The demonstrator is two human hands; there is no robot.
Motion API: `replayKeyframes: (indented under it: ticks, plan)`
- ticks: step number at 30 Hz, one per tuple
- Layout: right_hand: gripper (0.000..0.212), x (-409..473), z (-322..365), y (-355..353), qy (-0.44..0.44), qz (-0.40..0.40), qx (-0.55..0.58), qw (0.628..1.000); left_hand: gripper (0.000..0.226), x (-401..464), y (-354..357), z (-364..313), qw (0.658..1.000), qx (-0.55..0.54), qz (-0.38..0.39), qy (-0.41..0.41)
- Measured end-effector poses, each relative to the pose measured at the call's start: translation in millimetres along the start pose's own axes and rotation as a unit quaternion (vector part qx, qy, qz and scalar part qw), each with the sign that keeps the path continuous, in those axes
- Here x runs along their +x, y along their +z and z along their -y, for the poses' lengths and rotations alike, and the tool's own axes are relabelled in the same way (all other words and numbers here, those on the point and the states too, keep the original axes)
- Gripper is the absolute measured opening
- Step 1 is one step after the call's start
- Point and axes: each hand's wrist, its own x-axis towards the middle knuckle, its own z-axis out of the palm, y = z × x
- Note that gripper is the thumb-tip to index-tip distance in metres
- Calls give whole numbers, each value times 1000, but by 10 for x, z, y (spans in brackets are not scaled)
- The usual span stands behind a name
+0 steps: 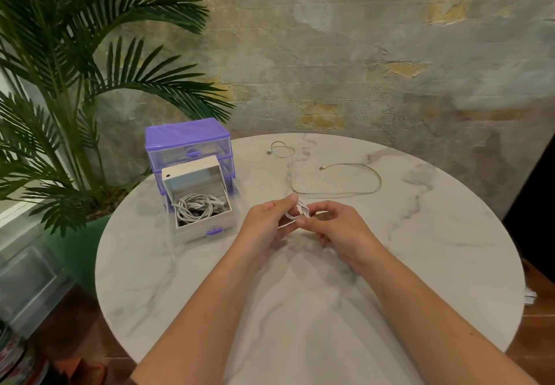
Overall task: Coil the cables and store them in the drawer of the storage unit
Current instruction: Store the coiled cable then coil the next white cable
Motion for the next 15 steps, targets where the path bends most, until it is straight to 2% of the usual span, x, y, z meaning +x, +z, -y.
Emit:
replayKeyframes:
  ticks: [4, 11, 15]
  plan:
    - [23, 7, -12, 67, -66, -45, -58, 995, 27, -21, -14, -22, 1000, -18, -17, 1]
    - [22, -29, 40, 113, -38, -23, 9, 999, 24, -21, -74, -47, 999, -23, -42, 7]
    - [19, -10, 87, 171, -81, -56, -71, 993, 26, -34, -57, -123, 996, 8, -78, 39]
